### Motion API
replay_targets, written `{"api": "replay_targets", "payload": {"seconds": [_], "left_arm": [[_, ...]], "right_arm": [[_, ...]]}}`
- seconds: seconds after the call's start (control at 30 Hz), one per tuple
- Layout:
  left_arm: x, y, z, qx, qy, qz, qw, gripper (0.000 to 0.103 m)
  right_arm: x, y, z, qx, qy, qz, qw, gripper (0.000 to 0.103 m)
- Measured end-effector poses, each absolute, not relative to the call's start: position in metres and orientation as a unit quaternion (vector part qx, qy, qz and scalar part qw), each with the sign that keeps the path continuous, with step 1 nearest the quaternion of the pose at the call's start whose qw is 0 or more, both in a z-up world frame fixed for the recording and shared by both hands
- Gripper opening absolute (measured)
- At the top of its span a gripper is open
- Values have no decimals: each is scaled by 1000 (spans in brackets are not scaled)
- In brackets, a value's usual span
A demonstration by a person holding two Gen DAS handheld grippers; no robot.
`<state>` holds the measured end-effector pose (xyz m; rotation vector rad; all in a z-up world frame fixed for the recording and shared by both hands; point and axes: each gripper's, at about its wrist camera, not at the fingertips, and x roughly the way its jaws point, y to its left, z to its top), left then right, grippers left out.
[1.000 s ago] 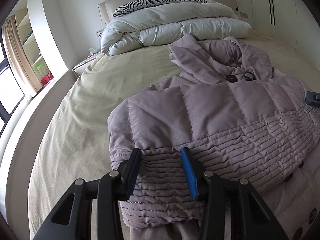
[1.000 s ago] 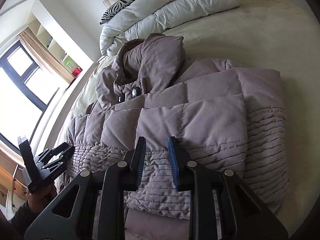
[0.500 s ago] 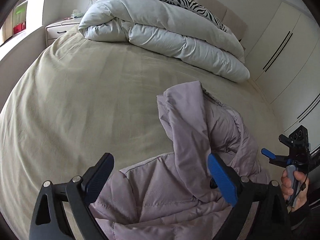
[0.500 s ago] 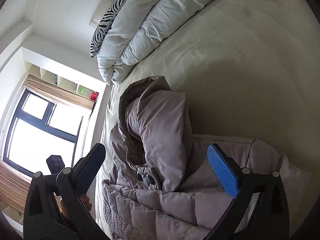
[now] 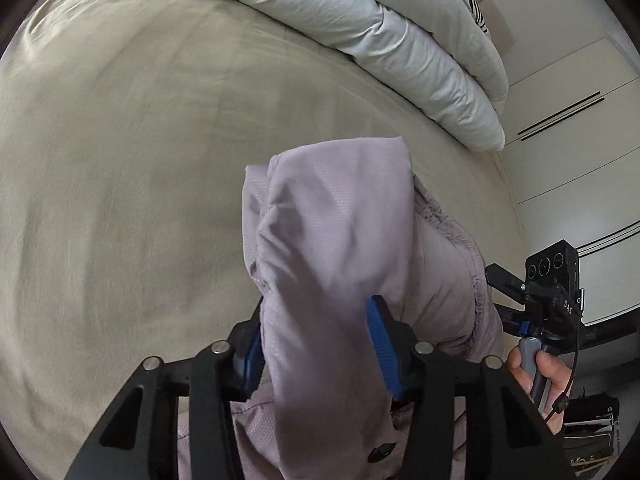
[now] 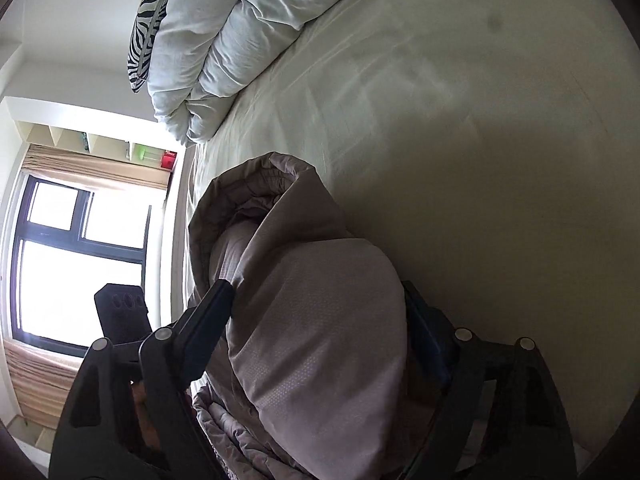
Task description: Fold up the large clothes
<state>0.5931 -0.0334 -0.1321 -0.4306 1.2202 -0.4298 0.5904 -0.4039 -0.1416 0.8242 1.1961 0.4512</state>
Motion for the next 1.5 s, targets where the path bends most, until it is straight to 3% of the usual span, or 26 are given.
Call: {"api": "replay_targets", "payload": {"seconds": [0.03, 0.1, 0.4, 0.57, 0.8, 0.97, 1.17, 1.23, 1.27, 1.3, 1.33, 1.5], "left_arm": [[591, -38, -128, -188, 558, -202, 783, 21], [582, -41, -115, -186, 537, -211, 795, 10], [471, -48, -36, -129, 415, -263, 862, 7], [383, -42, -28, -101, 370, -276, 881, 7], [298, -32, -74, -92, 396, -263, 875, 7], [253, -7, -110, -101, 446, -244, 855, 12], [222, 31, -85, -90, 427, -211, 875, 23], [228, 35, -58, -91, 394, -209, 891, 29], [232, 32, -44, -86, 376, -211, 898, 32], [237, 26, -32, -80, 358, -217, 905, 37], [242, 20, -20, -75, 340, -225, 910, 41], [274, -16, -12, -67, 330, -239, 911, 46]], "right_arm": [[589, -399, -138, 359, 534, 206, 737, 64], [586, -393, -130, 335, 522, 205, 757, 20], [498, -388, -33, 235, 410, 251, 845, 16], [404, -378, 3, 169, 375, 279, 867, 16], [282, -370, -34, 133, 409, 269, 862, 16], [226, -392, -74, 191, 446, 223, 846, 16], [185, -422, -65, 250, 416, 198, 851, 20], [182, -417, -48, 249, 393, 203, 862, 28], [182, -412, -40, 251, 384, 212, 863, 46], [185, -404, -32, 257, 380, 225, 860, 77], [192, -395, -24, 267, 374, 239, 855, 85], [209, -346, -9, 298, 376, 320, 817, 87]]}}
